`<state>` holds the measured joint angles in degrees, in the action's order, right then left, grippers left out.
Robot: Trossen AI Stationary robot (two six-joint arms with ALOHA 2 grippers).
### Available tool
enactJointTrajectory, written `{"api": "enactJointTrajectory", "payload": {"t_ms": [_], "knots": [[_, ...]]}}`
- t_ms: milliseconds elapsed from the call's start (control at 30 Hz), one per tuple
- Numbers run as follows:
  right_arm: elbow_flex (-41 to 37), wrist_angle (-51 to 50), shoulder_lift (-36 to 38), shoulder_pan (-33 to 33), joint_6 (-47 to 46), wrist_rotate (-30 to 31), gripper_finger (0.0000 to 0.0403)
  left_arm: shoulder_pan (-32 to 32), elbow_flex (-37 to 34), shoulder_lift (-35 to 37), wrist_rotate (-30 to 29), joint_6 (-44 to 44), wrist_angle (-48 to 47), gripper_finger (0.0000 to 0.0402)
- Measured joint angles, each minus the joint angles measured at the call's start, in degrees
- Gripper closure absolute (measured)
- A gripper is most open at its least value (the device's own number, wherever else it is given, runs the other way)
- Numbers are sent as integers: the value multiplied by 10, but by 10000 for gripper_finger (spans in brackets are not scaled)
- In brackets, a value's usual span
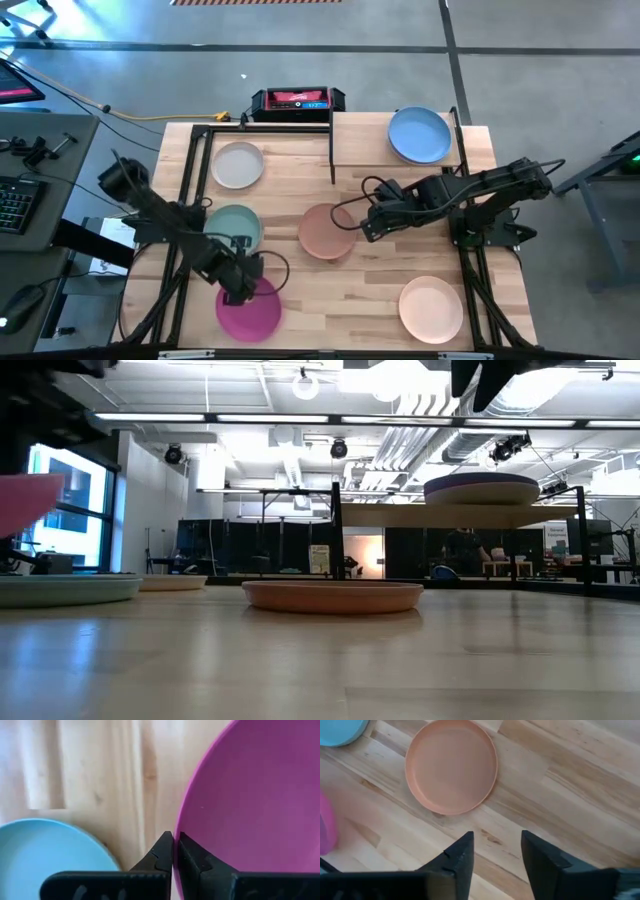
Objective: Place and stack plates onto a shelf
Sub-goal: Stack the pink plate on top of the blue plate on the shelf
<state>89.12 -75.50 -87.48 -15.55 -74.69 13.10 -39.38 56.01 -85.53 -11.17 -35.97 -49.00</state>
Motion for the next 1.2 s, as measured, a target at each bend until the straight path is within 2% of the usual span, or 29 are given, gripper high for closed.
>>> {"api": "enactJointTrajectory", "payload": {"t_ms": [167, 333, 533, 833, 1033, 1200], "knots": [[0, 3, 0, 0, 2, 11, 229, 36, 0, 35, -20, 1, -27, 401], [0, 4, 0, 2, 8, 14, 222, 86, 0, 62, -36, 8, -52, 401], [0, 31, 0, 2, 13, 77, 221, 153, 0, 89, -56, 46, -54, 400], [0, 173, -3, 13, 186, 138, 222, 271, 0, 113, -75, 137, -49, 400], [0, 209, -25, 46, 269, 149, 222, 346, 8, 116, -104, 237, -39, 399], [0, 242, -57, 79, 337, 143, 222, 392, 45, 116, -121, 301, -38, 399]]}}
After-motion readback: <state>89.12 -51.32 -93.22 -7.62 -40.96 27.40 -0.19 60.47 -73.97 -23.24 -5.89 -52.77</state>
